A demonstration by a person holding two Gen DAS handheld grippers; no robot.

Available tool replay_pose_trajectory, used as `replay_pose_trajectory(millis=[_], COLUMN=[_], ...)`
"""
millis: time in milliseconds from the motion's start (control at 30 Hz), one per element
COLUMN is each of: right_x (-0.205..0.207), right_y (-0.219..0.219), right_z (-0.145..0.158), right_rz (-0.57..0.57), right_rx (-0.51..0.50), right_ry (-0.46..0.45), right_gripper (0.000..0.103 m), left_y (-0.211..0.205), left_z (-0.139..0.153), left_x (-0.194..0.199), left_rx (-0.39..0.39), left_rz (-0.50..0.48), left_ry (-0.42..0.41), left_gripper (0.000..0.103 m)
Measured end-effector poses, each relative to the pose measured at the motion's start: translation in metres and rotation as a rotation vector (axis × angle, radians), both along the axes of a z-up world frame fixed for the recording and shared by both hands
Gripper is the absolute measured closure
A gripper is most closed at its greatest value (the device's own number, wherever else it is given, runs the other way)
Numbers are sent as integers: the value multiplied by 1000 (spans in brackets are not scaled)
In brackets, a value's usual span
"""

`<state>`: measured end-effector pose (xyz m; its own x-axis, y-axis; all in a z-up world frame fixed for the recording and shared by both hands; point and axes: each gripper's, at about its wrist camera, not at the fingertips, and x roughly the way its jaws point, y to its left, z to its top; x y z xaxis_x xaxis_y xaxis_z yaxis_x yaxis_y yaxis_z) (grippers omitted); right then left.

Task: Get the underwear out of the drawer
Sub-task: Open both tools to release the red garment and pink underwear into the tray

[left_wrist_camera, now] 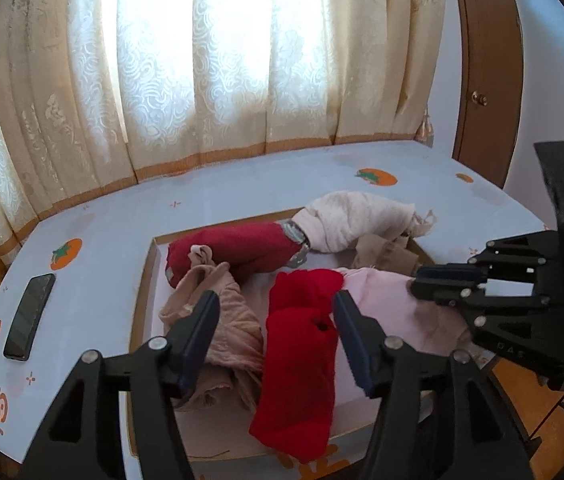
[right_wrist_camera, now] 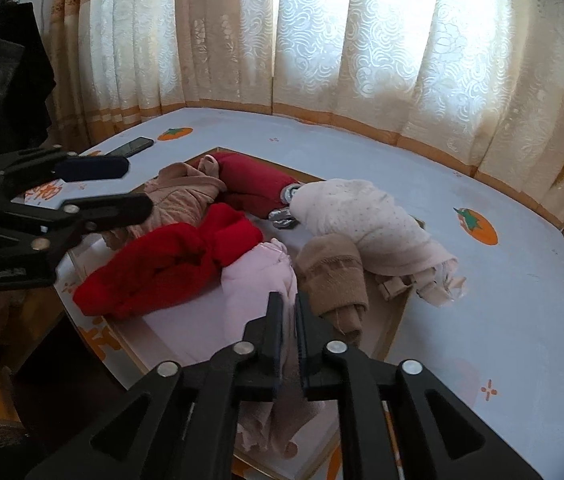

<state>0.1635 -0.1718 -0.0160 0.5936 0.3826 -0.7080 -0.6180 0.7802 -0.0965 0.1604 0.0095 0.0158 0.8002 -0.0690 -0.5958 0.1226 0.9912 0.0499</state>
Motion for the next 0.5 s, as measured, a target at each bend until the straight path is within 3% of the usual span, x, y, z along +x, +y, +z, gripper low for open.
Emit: replay_pose_trajectory(millis=[33, 100, 133, 500], right_x=[-1, -4, -6, -53], right_y=[0, -3, -5, -25], right_z=[1, 3, 4, 15], right_rz=[-4, -8, -10, 27], right_rx=[-7, -5, 0, 8], right_ry=[-7, -17, -24, -45], right_gripper=[81, 48, 44, 42], left_y=[0, 1, 2, -2], left_z=[1, 3, 4, 6], left_x=[-2, -7, -9, -45], left_rx=[-2, -9, -12, -53], left_rz=[1, 1, 1, -33], left_ry=[-4, -13, -16, -38], left_gripper=[40, 37, 37, 33])
